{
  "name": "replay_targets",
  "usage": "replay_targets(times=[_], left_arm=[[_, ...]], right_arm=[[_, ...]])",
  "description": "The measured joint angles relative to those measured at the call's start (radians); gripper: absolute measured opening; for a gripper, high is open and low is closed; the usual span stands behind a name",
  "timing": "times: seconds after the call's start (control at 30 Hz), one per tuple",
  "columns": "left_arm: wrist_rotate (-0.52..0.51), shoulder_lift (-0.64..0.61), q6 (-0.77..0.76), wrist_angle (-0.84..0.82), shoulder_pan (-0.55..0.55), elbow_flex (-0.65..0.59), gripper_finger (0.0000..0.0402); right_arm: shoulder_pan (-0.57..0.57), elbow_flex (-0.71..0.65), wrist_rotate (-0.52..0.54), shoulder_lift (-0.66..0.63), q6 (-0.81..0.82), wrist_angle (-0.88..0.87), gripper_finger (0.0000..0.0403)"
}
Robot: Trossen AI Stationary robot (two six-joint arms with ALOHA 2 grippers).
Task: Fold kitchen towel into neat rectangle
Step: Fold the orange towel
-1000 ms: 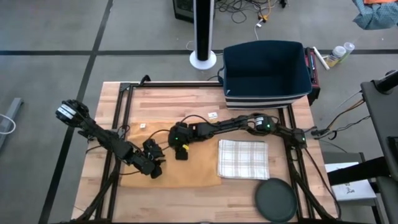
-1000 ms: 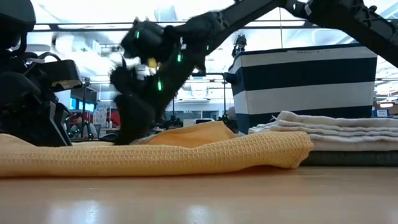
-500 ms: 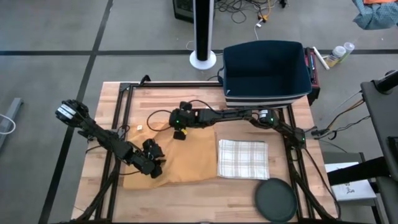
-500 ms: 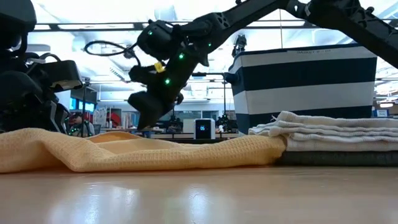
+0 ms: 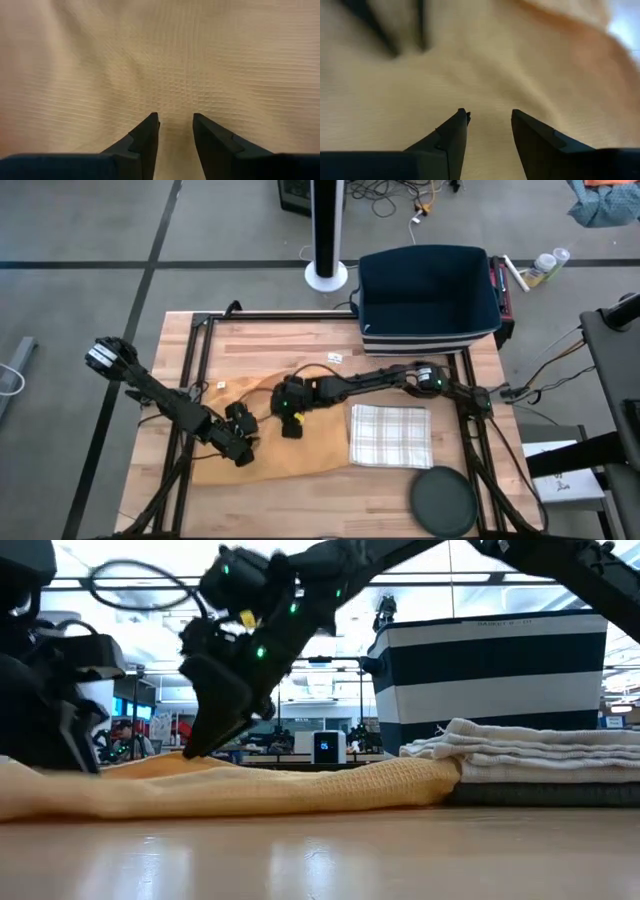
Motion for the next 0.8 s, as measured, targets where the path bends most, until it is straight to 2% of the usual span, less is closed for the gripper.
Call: replay_targets(times=[0.13,0.2,0.33,0.4,0.5,0.6,0.8], left_arm=[[-0.042,-0.103,0.02,-0.187,0.011,0.043,0.0114],[-0.061,-0.149,0.023,-0.22,0.025,0.041,0.0114],[-0.067,-0.205,0.049,-0.162,0.082,-0.004,0.0114],[-0.037,-0.213,0.049,-0.089,0.118,-0.039,0.0114],[0.047,-0.203,0.045,0.04,0.15,-0.101,0.0114],[0.076,-0.176,0.041,0.142,0.16,-0.144,0.0114],[0.068,-0.149,0.072,0.051,0.254,-0.149,0.0114]], right_arm=[[0.063,0.002,0.008,-0.049,0.057,-0.069,0.0153],[0.088,-0.003,0.008,-0.053,0.086,-0.07,0.0155],[0.119,-0.056,0.0,-0.039,0.153,-0.073,0.0153],[0.135,-0.091,-0.006,-0.035,0.195,-0.098,0.0149],[0.159,-0.121,-0.077,-0.035,0.286,-0.11,0.0144],[0.19,-0.123,-0.138,-0.049,0.363,-0.16,0.014],[0.267,-0.121,-0.15,-0.066,0.414,-0.205,0.0131]])
